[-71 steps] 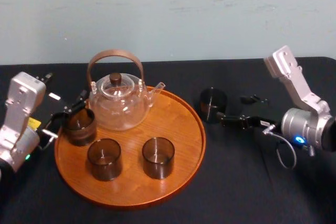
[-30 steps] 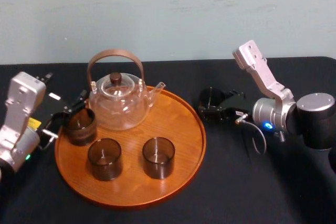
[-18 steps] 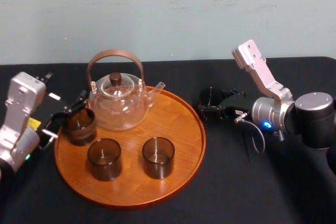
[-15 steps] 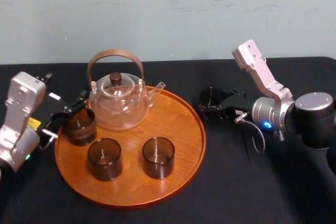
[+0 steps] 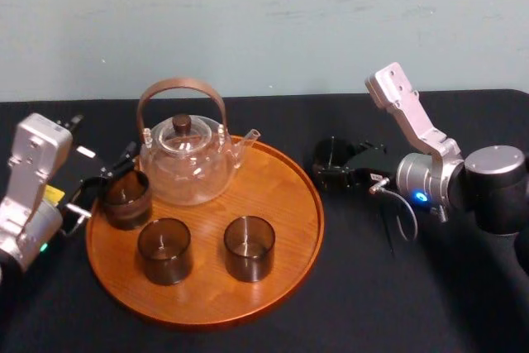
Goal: Pick up the glass from the table and place it on the tray.
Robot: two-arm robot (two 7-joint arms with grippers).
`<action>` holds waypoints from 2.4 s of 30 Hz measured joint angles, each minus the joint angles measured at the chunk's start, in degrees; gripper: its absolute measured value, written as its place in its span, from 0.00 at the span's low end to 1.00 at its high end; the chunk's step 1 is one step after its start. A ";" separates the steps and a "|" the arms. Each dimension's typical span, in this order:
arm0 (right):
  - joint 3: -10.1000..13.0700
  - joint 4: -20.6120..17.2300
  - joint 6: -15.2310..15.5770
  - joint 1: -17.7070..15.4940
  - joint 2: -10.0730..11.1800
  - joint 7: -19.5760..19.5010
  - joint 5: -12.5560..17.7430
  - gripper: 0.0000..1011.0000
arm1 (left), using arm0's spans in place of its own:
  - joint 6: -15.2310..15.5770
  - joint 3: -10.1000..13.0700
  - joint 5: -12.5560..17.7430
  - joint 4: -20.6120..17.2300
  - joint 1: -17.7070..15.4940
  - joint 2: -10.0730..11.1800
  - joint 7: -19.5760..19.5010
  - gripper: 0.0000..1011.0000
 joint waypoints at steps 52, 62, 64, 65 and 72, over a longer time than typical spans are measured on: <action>-4.81 -11.00 -0.67 1.83 3.04 8.10 2.79 0.89 | 0.00 0.00 0.00 0.00 0.00 0.00 0.00 0.99; -7.32 -6.69 -1.87 2.89 0.97 8.56 3.10 0.89 | 0.00 0.00 0.00 0.00 0.00 0.00 0.00 0.99; -7.60 -5.80 -2.10 2.97 0.66 8.54 3.10 0.89 | 0.00 0.00 0.00 0.00 0.00 0.00 0.00 0.99; -7.67 -5.45 -2.16 3.00 0.57 8.53 3.10 0.89 | 0.00 0.00 0.00 0.00 0.00 0.00 0.00 0.99; -8.30 -3.10 -2.59 3.15 -0.16 8.51 3.03 0.89 | 0.00 0.00 0.00 0.00 0.00 0.00 0.00 0.99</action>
